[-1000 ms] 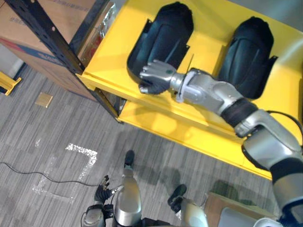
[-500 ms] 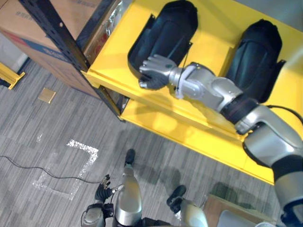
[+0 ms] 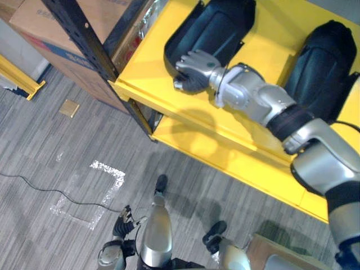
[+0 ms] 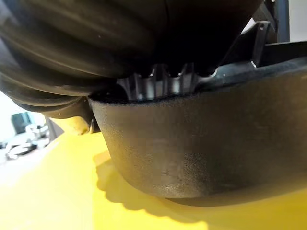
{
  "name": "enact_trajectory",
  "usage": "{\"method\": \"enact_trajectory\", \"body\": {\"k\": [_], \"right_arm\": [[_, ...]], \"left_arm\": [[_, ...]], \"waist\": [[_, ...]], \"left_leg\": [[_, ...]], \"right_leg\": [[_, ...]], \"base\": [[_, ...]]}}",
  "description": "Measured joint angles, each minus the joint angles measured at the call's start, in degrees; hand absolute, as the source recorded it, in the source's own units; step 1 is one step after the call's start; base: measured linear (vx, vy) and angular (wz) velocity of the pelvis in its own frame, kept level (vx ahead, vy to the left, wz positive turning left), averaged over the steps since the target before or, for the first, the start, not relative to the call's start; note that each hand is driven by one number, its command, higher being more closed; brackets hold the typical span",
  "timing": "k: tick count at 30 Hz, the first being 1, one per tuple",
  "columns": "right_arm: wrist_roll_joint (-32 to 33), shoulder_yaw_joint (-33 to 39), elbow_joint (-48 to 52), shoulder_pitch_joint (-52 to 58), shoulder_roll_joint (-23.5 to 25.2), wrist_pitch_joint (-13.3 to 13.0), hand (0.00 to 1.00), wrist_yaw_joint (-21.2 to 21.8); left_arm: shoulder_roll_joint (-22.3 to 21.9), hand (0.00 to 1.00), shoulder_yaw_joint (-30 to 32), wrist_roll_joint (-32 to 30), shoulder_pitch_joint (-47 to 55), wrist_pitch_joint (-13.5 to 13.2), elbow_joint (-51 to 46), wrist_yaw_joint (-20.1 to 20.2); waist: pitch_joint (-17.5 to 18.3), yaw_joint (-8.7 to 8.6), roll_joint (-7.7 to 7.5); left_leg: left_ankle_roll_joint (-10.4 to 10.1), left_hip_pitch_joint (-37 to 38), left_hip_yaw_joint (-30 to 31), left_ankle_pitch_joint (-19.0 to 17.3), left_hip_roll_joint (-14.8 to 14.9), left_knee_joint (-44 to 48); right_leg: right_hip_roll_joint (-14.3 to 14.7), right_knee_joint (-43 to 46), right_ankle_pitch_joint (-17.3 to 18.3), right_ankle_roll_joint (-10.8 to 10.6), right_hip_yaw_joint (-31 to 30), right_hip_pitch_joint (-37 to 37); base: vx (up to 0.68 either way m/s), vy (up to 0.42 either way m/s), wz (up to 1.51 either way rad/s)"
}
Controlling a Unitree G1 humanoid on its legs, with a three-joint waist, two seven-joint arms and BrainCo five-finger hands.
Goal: Walk over and take plastic housings, then place them on the shelf
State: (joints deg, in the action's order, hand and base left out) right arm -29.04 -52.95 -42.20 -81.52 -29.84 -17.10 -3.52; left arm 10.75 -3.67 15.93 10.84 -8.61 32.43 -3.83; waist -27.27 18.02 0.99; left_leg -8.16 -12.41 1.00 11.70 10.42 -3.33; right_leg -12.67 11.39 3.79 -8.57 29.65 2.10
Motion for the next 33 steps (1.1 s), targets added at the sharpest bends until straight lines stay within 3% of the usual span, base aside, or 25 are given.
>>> {"method": "enact_trajectory", "body": {"k": [9,16,25,27,29,31,33], "right_arm": [[-3.49,0.16,-0.10,-2.14,-0.01,1.56,0.00,-8.18],[-6.06,2.81,-0.11,-2.16,-0.69,-0.27,0.00,-14.41],[-7.42,7.67,8.45,-2.54,-1.89,-1.84,0.00,-16.36],[-5.84,9.26,13.46,-2.44,-1.99,-2.04,0.00,-14.38],[-1.91,11.27,17.44,-0.24,-2.10,-2.20,0.00,-11.47],[9.84,13.17,24.74,6.53,-2.16,-1.17,0.00,-3.59],[22.75,13.44,32.69,14.56,-2.16,1.84,0.00,4.42]], "left_arm": [[0.01,0.00,0.02,-0.05,0.03,-0.25,0.02,0.23],[0.01,0.00,0.06,-0.80,0.04,-1.26,0.12,0.27],[0.01,0.00,0.17,-2.12,0.16,-1.25,1.98,0.57],[0.01,0.00,0.41,-3.65,0.70,-1.24,3.45,0.58],[0.01,0.00,0.95,-3.83,0.74,-1.25,4.66,0.61],[0.12,0.00,2.12,-5.56,1.29,-1.24,5.27,0.60],[0.06,0.00,2.66,-5.79,1.35,-1.15,6.44,0.64]], "waist": [[0.00,0.26,0.00],[0.00,0.18,0.00],[0.10,-0.20,-0.19],[0.46,-1.77,-0.85],[0.94,-2.29,-1.71],[2.84,-3.09,-3.58],[4.57,-4.85,-4.76]], "left_leg": [[-0.01,-1.05,0.17,0.03,-0.03,0.20],[-0.01,0.17,-0.02,0.03,0.02,0.09],[-0.23,3.28,-1.47,0.18,0.56,-1.13],[-0.24,3.48,-1.67,0.19,0.65,-1.15],[-0.24,4.15,-2.35,0.18,0.79,-1.21],[-0.23,5.04,-4.37,0.15,0.79,-1.22],[-0.19,5.70,-4.86,0.11,0.80,-1.24]], "right_leg": [[0.00,0.14,0.00,0.01,0.08,0.82],[0.02,0.03,0.00,0.01,-0.12,-0.22],[0.62,-1.15,-0.31,-0.26,-1.47,-2.26],[0.70,-1.27,-0.36,-0.28,-1.66,-2.36],[0.85,-1.75,-0.56,-0.29,-2.10,-2.79],[0.86,-2.50,-0.69,-0.40,-3.06,-3.31],[0.94,-2.92,-0.75,-0.42,-3.25,-3.99]], "base": [[0.00,-0.002,0.00],[-0.01,-0.005,-0.01],[-0.03,-0.020,-0.08],[0.00,-0.028,-0.06],[0.02,-0.023,-0.14],[0.03,-0.021,-0.21],[0.02,-0.022,-0.10]]}}
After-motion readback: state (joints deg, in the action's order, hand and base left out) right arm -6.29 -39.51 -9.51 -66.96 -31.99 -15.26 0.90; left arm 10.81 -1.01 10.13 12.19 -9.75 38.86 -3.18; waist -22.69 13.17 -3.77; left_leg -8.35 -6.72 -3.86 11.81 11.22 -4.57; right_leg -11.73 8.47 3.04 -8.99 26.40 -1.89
